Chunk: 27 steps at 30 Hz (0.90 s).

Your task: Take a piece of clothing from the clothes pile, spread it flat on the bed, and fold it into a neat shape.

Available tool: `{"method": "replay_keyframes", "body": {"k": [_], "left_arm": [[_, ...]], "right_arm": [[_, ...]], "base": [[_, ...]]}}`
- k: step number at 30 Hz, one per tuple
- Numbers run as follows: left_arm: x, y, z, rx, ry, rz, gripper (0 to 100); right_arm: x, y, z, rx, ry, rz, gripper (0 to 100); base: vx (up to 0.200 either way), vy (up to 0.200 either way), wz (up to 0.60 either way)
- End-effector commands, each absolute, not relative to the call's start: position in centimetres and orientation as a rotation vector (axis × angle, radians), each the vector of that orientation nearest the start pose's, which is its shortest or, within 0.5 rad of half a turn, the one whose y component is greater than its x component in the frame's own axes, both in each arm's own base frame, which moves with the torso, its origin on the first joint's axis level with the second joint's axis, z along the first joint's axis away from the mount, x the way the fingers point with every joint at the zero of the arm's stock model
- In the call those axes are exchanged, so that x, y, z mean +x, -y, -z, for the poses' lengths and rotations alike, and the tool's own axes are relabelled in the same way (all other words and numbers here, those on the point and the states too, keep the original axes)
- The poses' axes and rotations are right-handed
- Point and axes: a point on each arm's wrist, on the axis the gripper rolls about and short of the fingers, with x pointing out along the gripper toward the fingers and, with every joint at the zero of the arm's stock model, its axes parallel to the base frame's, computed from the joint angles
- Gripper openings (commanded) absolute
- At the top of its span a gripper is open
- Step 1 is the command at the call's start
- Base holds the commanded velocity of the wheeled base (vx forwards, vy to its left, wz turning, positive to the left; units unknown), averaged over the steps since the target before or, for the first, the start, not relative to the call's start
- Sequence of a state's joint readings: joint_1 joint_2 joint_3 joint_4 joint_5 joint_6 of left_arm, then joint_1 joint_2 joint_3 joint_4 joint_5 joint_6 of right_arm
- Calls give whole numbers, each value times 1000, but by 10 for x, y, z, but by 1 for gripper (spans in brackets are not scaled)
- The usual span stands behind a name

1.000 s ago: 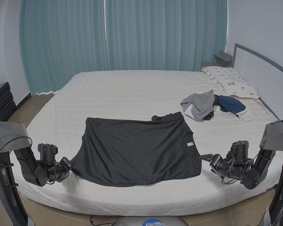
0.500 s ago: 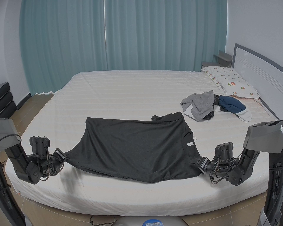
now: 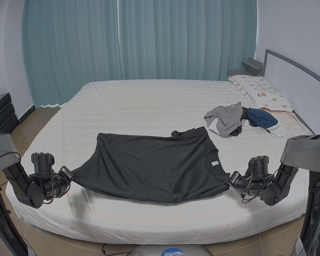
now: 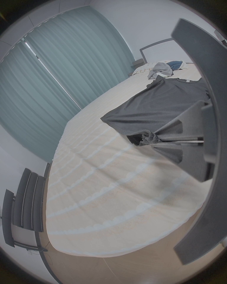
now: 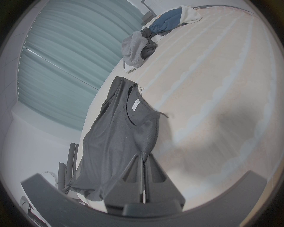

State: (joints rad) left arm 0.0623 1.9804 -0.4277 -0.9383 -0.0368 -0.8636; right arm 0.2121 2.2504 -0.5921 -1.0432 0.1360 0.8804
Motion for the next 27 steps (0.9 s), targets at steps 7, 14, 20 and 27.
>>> {"method": "replay_keyframes", "body": {"k": [7,14,20,27], "left_arm": [[262,-19,-53,-749,-583,-267,0],[248,-17,-63,-675,-644,-259,0],[243,-16,-67,-666,-659,-261,0],[265,-20,-72,-728,-605,-256,0]], "right_arm": [[281,-53,-29,793,-708,-68,0],[263,-50,-36,759,-711,-81,0],[254,-49,-36,731,-724,-84,0],[285,-51,-50,735,-624,-119,0]], "base": [[0,0,0],[0,0,0],[0,0,0],[0,0,0]]}}
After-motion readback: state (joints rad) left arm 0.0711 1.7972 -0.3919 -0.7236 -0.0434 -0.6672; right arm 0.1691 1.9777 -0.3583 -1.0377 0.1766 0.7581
